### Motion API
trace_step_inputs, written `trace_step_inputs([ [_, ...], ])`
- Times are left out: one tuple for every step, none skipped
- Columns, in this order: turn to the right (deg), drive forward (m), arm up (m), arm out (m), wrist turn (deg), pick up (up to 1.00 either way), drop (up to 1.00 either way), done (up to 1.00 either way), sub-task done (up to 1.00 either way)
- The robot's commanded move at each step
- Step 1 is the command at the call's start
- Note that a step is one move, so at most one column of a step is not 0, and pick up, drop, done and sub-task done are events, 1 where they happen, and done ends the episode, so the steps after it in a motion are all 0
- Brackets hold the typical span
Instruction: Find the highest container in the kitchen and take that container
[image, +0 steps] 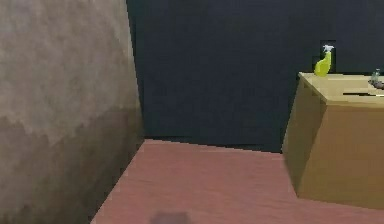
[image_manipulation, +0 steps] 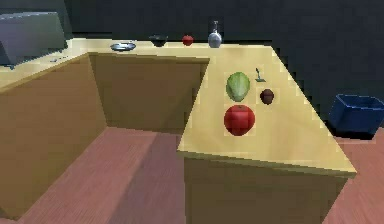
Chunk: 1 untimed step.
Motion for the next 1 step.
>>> trace_step_inputs([
  [6.0,0.0,0.0,0.0,0.0,0.0,0.0,0.0,0.0],
])
